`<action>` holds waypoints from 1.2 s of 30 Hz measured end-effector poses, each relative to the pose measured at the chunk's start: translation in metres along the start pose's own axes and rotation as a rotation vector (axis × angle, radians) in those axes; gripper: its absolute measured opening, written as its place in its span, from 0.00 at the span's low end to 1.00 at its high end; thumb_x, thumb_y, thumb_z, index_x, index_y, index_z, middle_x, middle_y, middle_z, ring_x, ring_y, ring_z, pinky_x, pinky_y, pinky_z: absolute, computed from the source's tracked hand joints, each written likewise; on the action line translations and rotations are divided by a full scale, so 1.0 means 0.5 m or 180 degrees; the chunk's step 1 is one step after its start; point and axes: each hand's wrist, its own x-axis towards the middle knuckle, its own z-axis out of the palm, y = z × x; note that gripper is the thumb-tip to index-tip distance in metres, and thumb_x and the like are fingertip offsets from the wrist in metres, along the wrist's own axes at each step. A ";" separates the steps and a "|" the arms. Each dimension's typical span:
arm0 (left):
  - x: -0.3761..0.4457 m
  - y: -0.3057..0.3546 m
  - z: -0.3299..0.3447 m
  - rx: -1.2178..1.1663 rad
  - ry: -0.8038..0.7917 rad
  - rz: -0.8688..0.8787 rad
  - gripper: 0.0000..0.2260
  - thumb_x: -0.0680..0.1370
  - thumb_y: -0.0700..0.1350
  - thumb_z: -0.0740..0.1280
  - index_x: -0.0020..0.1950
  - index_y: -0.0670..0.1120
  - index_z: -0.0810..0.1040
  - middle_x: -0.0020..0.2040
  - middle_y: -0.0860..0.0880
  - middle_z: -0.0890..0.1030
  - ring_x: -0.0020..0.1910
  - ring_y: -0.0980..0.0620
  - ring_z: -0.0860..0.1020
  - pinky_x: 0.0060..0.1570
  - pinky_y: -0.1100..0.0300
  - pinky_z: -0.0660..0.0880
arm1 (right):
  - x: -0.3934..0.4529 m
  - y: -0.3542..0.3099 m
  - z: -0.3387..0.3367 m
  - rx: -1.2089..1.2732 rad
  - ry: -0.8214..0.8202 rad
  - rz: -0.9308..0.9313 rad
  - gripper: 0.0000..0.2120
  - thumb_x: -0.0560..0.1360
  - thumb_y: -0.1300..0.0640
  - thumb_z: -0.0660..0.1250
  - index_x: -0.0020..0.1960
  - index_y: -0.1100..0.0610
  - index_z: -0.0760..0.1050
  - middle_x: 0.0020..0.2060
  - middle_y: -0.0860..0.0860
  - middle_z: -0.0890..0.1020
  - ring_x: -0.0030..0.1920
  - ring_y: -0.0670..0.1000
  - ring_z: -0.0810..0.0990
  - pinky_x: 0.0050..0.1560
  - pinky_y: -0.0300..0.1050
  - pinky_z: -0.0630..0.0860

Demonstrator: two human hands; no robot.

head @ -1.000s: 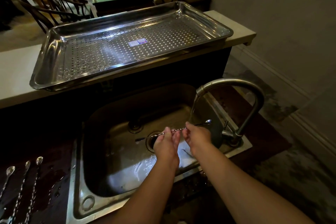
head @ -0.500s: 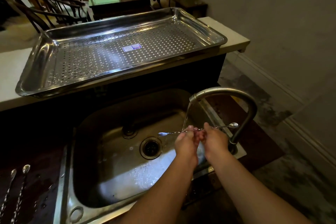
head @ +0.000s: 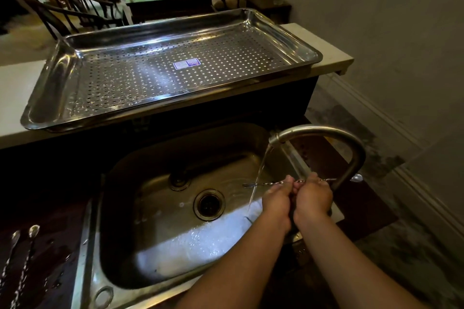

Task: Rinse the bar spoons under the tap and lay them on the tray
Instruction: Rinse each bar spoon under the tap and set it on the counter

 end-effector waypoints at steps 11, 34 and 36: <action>0.000 0.010 -0.024 -0.0478 0.0211 0.0030 0.07 0.78 0.44 0.66 0.50 0.41 0.77 0.34 0.45 0.80 0.31 0.51 0.80 0.34 0.59 0.78 | -0.006 0.000 0.017 0.0233 0.0365 0.0009 0.13 0.81 0.52 0.57 0.40 0.53 0.72 0.32 0.51 0.77 0.32 0.47 0.76 0.31 0.40 0.70; -0.030 0.071 -0.132 -0.0048 0.0862 0.0359 0.14 0.79 0.48 0.65 0.35 0.43 0.76 0.30 0.46 0.78 0.27 0.51 0.73 0.31 0.59 0.70 | -0.097 0.078 0.095 -0.0329 -0.0366 0.0173 0.16 0.81 0.52 0.59 0.38 0.58 0.74 0.30 0.54 0.79 0.30 0.53 0.79 0.35 0.45 0.76; -0.042 0.089 -0.166 0.0299 0.1185 0.0460 0.17 0.79 0.50 0.64 0.33 0.43 0.76 0.29 0.46 0.77 0.24 0.52 0.72 0.27 0.62 0.69 | -0.123 0.104 0.115 -0.0459 -0.0507 0.0211 0.16 0.81 0.52 0.59 0.39 0.58 0.74 0.30 0.54 0.80 0.31 0.53 0.79 0.36 0.46 0.76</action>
